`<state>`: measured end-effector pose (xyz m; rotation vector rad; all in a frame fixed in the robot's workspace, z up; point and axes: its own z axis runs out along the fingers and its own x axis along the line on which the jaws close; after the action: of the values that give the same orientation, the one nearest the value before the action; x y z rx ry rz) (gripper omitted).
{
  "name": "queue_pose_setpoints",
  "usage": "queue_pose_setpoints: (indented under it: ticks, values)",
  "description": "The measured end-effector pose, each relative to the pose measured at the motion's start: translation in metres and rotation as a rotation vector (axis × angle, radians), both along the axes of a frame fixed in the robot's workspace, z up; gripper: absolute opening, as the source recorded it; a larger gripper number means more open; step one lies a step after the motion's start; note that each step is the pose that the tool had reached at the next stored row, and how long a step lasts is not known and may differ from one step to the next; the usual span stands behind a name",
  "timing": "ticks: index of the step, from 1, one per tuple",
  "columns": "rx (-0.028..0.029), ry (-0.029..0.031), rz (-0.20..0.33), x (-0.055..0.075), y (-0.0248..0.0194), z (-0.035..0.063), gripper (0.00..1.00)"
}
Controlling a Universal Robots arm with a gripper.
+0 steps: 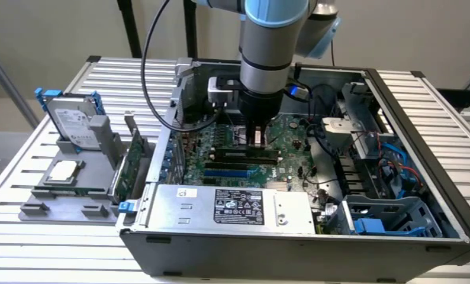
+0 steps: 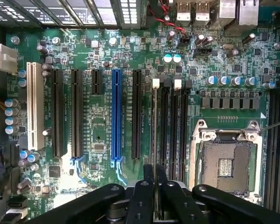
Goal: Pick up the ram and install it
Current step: 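Insert the ram into the slot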
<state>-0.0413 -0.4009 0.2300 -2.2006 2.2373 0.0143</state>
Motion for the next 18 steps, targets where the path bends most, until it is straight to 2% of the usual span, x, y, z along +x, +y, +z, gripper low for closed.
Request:
queue_pose_setpoints:
  ticks: [18]
  values:
    - [-0.0001,0.0,-0.016,-0.0006,0.0013,-0.002,0.0]
